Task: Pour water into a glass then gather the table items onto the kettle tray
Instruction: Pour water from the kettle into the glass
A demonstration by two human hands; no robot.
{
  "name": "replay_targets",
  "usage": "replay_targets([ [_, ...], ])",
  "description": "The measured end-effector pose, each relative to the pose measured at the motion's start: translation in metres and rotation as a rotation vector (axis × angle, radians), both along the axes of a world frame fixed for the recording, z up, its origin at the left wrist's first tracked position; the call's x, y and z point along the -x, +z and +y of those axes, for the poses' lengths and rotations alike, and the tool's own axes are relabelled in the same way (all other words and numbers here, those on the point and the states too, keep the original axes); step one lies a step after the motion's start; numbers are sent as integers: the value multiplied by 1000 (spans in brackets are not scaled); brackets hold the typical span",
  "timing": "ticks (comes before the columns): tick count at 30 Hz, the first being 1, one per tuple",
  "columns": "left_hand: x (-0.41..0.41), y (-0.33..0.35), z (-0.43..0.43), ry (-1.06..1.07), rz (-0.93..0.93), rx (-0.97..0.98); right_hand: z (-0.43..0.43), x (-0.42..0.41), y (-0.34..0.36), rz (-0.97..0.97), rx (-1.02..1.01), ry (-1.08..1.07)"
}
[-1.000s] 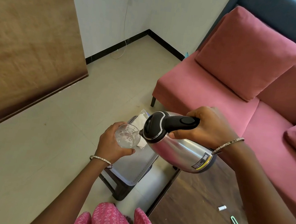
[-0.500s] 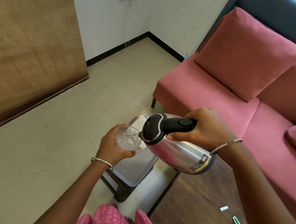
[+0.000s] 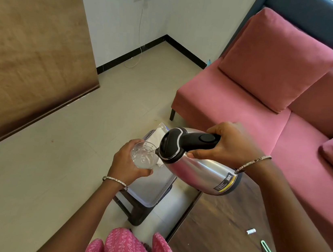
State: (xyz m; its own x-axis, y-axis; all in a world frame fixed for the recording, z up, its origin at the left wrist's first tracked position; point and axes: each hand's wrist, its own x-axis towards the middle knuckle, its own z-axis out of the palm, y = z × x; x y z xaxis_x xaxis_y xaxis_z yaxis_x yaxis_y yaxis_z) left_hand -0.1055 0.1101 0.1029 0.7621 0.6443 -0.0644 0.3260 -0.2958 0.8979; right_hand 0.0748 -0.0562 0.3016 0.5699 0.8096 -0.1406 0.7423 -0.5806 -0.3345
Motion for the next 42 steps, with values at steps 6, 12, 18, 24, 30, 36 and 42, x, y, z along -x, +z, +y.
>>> replay_targets([
  [6, 2, -1, -1, 10, -1, 7, -2, 4, 0, 0, 29, -5],
  [12, 4, -1, -2, 28, -1, 5, -4, 5, -1, 1, 38, -8],
  [18, 5, -4, -3, 17, 2, 6, -6, 5, -1, -3, 22, 3],
  [24, 5, -5, -3, 4, 1, 1, -7, 4, -1, -10, 16, 2],
  [30, 4, -7, -3, -10, 12, 1, -8, 4, -2, -6, 27, -8],
  [36, 2, -9, -2, -5, 27, 5, -7, 4, 0, -19, 34, -7],
  [42, 1, -10, -2, 5, 27, 1, -6, 6, 2, -28, 33, -1],
])
